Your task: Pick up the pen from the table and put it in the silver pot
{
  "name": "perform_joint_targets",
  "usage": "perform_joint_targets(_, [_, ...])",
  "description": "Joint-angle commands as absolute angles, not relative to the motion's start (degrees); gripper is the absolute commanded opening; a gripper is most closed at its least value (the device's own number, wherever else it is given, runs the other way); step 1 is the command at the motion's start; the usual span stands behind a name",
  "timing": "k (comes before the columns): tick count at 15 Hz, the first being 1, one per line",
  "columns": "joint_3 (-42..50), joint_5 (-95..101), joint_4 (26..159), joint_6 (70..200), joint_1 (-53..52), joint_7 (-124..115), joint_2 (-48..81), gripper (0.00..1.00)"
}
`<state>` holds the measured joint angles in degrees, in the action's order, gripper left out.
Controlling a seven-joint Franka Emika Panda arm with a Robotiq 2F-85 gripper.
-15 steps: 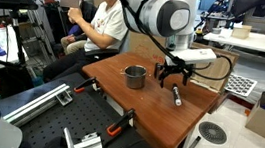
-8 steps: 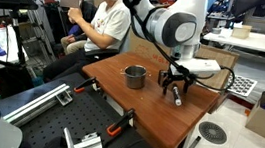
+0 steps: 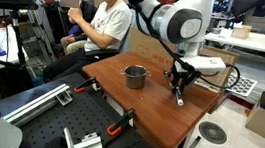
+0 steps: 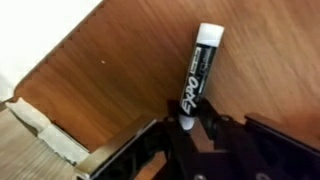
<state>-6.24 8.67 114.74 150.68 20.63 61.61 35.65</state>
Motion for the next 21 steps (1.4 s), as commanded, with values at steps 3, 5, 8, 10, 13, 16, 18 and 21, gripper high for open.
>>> perform_joint_targets(3, [-6.9,5.9,113.6,148.8,21.3,62.8,36.4,0.05])
perform_joint_targets(5, [-7.0,5.0,113.9,148.5,21.4,62.5,36.0,0.05])
perform_joint_targets(8, [-6.6,4.4,114.7,148.1,20.9,61.6,35.1,0.05])
perform_joint_targets(10, [-6.5,4.5,115.8,148.4,20.8,61.2,34.1,0.05])
perform_joint_targets(13, [-5.4,5.5,118.7,150.1,19.7,58.7,31.4,0.05])
perform_joint_targets(16, [-5.1,5.3,122.3,151.6,19.6,57.0,27.5,0.05])
perform_joint_targets(18, [-5.3,4.7,125.2,152.6,19.9,56.7,24.1,0.05])
perform_joint_targets(21, [-7.0,1.5,130.3,154.9,21.1,59.4,18.4,0.05])
